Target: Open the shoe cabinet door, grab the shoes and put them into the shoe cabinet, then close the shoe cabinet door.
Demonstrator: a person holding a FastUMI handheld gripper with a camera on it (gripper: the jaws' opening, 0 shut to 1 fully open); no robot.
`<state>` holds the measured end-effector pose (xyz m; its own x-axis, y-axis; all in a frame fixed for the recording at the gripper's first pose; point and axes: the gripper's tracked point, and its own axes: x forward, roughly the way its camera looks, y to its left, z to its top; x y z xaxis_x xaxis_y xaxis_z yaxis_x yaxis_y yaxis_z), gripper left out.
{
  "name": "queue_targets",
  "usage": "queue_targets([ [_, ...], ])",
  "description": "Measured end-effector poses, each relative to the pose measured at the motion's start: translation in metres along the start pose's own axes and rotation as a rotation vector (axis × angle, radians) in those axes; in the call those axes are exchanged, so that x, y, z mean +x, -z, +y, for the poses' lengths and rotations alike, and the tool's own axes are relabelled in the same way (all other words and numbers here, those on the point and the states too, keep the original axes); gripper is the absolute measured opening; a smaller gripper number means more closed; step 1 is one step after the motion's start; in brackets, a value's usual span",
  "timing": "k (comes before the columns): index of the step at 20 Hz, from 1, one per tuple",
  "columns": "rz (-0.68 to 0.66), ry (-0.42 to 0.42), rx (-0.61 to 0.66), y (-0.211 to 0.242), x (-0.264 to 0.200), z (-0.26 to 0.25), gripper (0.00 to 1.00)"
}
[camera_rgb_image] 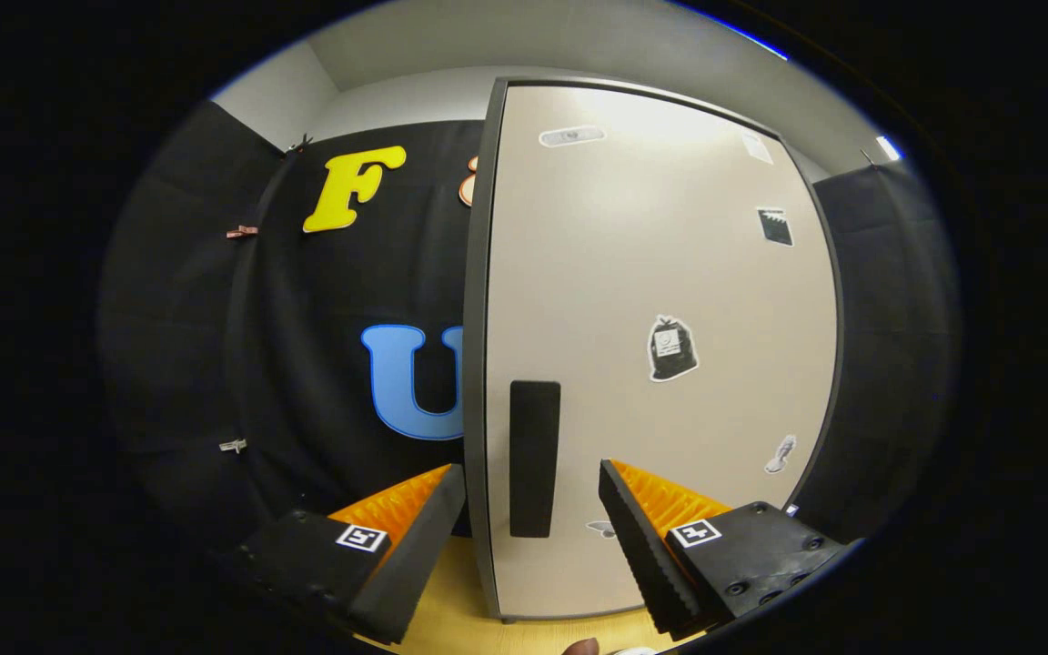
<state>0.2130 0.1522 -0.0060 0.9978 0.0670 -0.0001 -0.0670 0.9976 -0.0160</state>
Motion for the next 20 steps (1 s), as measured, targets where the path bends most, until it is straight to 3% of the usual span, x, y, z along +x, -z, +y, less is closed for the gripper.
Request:
queue_targets([
  [3, 0.013, 0.009, -0.005, 0.01, 0.021, 0.004, 0.9],
  [5, 0.011, 0.02, -0.001, 0.012, 0.03, 0.005, 0.7],
  [10, 0.0, 0.044, -0.036, 0.013, 0.039, 0.003, 0.67],
  [11, -0.011, 0.084, -0.056, 0.012, 0.045, -0.01, 0.66],
  [13, 0.02, 0.075, -0.022, 0.014, 0.043, -0.012, 0.38],
  [16, 0.033, 0.07, 0.003, 0.012, 0.039, -0.01, 0.3],
  [17, 0.031, 0.068, -0.002, 0.014, 0.042, -0.01, 0.24],
  [19, 0.042, 0.045, 0.01, 0.016, 0.039, -0.01, 0.24],
  [20, 0.046, 0.033, 0.015, 0.014, 0.036, -0.009, 0.17],
])
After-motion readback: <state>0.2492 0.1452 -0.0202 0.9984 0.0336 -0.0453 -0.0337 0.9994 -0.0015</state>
